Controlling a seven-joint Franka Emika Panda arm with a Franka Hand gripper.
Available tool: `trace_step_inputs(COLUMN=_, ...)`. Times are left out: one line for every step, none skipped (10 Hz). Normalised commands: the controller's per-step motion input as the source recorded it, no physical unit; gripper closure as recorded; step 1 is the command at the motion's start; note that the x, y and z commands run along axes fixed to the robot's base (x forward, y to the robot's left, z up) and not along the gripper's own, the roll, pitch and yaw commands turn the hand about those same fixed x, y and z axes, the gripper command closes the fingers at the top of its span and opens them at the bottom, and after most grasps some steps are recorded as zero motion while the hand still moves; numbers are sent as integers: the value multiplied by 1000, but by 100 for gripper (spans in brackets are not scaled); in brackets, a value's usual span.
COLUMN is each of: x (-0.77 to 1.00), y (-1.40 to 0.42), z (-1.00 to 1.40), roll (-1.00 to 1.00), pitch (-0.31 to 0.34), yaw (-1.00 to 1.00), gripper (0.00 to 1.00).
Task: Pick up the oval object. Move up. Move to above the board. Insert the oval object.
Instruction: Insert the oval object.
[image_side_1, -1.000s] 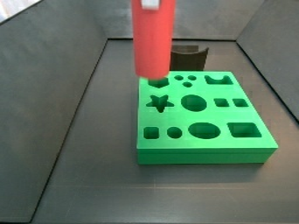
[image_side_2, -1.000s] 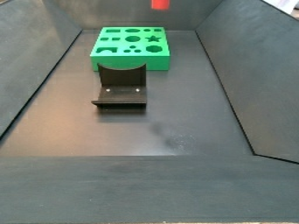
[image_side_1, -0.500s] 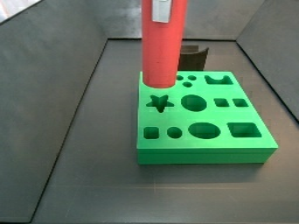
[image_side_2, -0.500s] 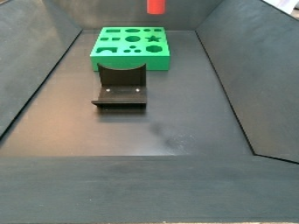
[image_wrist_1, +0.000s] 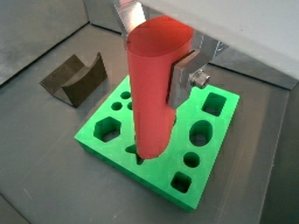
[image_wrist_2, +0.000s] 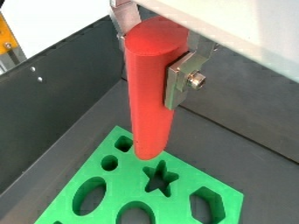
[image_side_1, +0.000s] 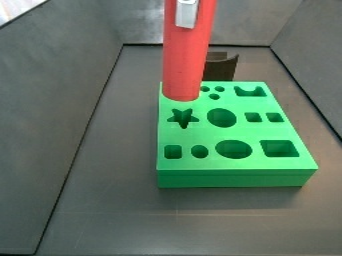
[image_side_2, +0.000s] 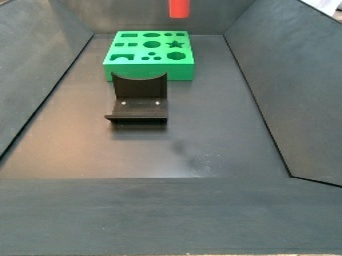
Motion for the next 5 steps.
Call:
trace_step_inputs(x=851, y=-306, z=-157, roll=83, pitch=200, yaw=0, gripper=100)
trace_step_inputs(x=826, y=-306, z=-89, roll=19, pitch=169, yaw=-26, gripper=100)
trace_step_inputs(x=897, y=-226, z=-43, roll=0, pitch=157, yaw=-14, gripper=100)
trace_step_inputs(x=989, y=-171, z=-89, roll=0, pitch=141, yaw=0, gripper=100)
trace_step_inputs(x=1000, y=-94, z=-80, roll=-13, pitch=151, yaw=0, gripper=100)
